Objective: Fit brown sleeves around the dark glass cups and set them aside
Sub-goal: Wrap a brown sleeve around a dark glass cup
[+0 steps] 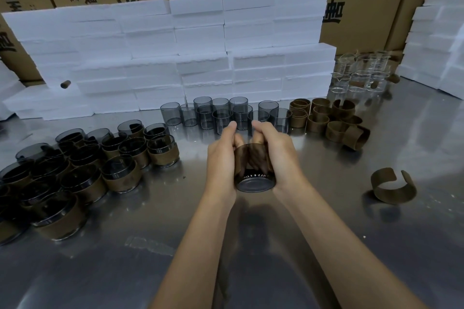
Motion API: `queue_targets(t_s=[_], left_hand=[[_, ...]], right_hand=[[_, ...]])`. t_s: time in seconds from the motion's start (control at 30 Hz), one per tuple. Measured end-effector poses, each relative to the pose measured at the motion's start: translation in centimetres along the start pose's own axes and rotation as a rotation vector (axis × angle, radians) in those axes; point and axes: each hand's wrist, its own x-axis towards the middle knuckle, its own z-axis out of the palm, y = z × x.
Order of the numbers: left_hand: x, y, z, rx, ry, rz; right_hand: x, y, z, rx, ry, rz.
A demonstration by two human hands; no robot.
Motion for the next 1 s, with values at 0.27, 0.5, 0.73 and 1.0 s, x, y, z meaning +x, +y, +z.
queue_targets(t_s=[0.27, 0.5, 0.73, 1.0], left_hand=[[-0.7, 0.5, 0.4, -0.021, 0.02, 0.056], [-0.3, 0.6, 0.0, 0.053, 0.035, 0.239], [-0.4, 0.7, -0.4, 0.296, 0.191, 0.603], [0.3, -0.1, -0.8, 0.148, 0.281, 0.493]], right_hand=[[-0.1, 0.0, -0.2, -0.012, -0.035, -0.06], [0.3, 0.3, -0.1, 0.159, -0.037, 0.158], [0.5, 0.3, -1.9, 0.305, -0.336, 0.512], [0.8, 1.3, -1.7, 0.281, -0.244, 0.396]])
